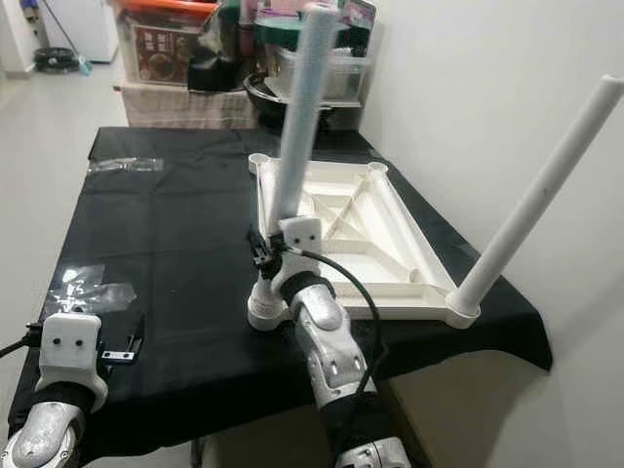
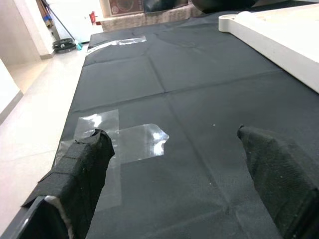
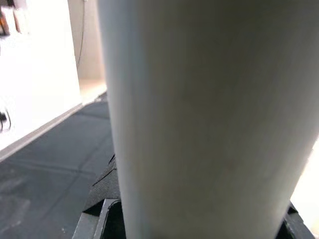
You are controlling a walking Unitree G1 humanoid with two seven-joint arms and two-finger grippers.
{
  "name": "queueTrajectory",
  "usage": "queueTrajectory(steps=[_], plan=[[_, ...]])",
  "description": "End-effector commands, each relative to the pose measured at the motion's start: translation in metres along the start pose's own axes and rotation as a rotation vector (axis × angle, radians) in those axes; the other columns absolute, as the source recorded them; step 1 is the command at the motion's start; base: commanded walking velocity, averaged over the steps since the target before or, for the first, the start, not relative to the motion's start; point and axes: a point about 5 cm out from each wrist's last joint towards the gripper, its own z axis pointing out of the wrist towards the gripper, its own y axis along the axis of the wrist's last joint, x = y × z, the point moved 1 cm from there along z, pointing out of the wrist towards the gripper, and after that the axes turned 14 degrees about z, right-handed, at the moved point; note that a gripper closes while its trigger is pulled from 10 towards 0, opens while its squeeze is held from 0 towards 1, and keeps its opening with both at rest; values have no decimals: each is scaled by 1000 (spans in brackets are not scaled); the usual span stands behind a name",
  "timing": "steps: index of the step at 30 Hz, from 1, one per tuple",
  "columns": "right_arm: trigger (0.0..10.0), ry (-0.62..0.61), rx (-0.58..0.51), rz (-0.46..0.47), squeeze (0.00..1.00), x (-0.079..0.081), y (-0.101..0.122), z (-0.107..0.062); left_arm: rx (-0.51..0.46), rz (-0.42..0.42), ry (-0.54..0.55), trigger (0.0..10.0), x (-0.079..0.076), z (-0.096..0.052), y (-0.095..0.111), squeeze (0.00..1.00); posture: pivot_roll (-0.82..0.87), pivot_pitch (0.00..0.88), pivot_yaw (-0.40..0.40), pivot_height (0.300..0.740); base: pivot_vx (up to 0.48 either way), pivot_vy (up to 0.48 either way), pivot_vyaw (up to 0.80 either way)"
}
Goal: Building children table
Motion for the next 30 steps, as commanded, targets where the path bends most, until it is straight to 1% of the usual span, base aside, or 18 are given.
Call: queueTrajectory(steps=[1,4,7,11,17,18,25,27,30], plan=[[10000,-33,220,13,0,-4,-40,-7,7,-4,-3,10000,-2,0,-2,0,115,0,-117,740,0,0,0],[10000,-76,246,38,0,-7,-41,-4,8,-5,-1,10000,-3,0,-2,0,119,0,-123,740,0,0,0],[10000,-89,249,43,0,-8,-41,-4,8,-6,0,10000,-3,0,-3,0,119,0,-123,740,0,0,0],[10000,-127,244,94,0,-9,-38,-3,10,-4,3,10000,-2,0,-4,0,118,0,-123,740,0,0,0],[10000,-125,231,97,0,-6,-32,-3,9,-5,3,10000,-2,2,-4,0,111,0,-122,740,0,0,0],[10000,-125,213,105,0,-6,-27,-3,6,-7,0,10000,-4,3,-4,0,107,0,-120,740,0,0,0],[10000,-121,167,127,0,-5,-19,-4,0,-7,-2,10000,-4,5,-3,0,108,0,-118,740,0,0,0],[10000,-105,123,114,0,-2,-13,-6,-2,-5,0,10000,-3,6,-3,0,108,0,-117,740,0,0,0],[10000,-65,67,67,0,3,-5,-10,-5,-3,0,10000,-3,6,-3,0,107,0,-114,740,0,0,0]])
